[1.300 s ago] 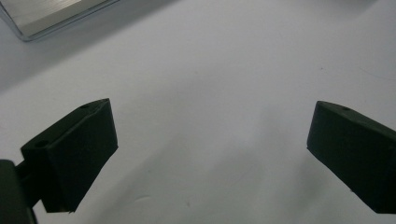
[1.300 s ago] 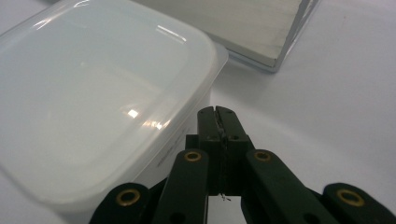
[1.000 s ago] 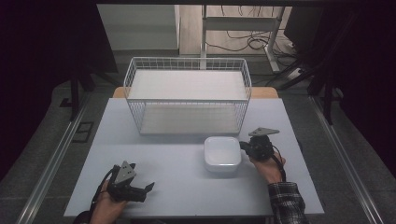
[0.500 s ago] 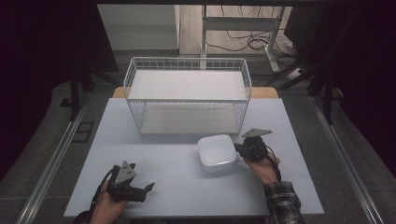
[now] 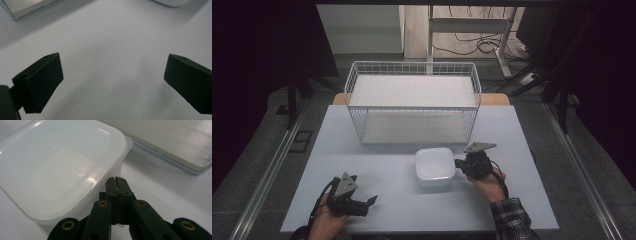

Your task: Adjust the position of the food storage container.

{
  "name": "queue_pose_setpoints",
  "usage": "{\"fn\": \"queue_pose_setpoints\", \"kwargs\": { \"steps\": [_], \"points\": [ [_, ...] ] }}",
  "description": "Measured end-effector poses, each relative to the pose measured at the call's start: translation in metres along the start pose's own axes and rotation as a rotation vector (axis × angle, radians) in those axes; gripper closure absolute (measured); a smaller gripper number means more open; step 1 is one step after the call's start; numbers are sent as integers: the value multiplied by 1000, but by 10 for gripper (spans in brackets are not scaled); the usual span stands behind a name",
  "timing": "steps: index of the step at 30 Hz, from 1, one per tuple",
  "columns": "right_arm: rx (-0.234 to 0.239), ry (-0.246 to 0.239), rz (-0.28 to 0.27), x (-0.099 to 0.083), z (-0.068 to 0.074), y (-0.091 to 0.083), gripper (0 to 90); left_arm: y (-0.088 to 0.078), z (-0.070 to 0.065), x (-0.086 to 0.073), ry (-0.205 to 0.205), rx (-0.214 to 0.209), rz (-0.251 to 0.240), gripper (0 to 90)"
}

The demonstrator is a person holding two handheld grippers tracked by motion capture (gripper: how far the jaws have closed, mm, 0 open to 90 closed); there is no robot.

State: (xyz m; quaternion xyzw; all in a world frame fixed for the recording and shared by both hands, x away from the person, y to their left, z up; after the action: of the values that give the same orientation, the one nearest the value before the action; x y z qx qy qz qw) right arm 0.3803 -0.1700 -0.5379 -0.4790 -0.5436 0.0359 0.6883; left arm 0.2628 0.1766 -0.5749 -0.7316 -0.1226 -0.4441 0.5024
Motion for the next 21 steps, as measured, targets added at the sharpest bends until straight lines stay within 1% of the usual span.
{"fn": "queue_pose_setpoints", "kwargs": {
  "steps": [4, 5, 6, 10, 15, 19, 20, 21],
  "points": [
    [20, -18, -4, 2, 10, 1, 892, 0, 0, 0, 0, 2, 3, 19],
    [28, -23, -5, 3, 14, 2, 892, 0, 0, 0, 0, 1, 3, 19],
    [28, -23, -5, 3, 14, 2, 892, 0, 0, 0, -1, 0, 3, 19],
    [43, -35, -8, 5, 22, 5, 892, 0, -1, 1, -11, -9, -3, 19],
    [62, -46, -13, 8, 31, 9, 890, 0, -1, 1, -12, -10, -4, 19],
    [45, -54, -14, 9, 31, 7, 879, 0, -1, 1, -15, -12, -7, 19],
    [37, -55, -20, 9, 30, 5, 860, 0, -1, 1, -16, -12, -7, 20],
    [20, -57, -33, 8, 27, 1, 805, 0, -1, 2, -17, -14, -7, 22]
  ]
}}
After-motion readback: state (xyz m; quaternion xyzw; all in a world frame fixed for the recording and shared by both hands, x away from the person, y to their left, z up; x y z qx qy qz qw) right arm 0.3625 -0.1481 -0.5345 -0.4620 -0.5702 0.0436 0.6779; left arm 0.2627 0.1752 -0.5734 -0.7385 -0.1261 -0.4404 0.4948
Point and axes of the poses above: each handheld gripper's, and its own axes: y roughly forward along the jaws, x roughly out of its top, z roughly to its left, the point moved 6 cm from there along y, roughly forward along the jaws, and after that the axes turned 8 degrees about -y, right-handed, at the moved point
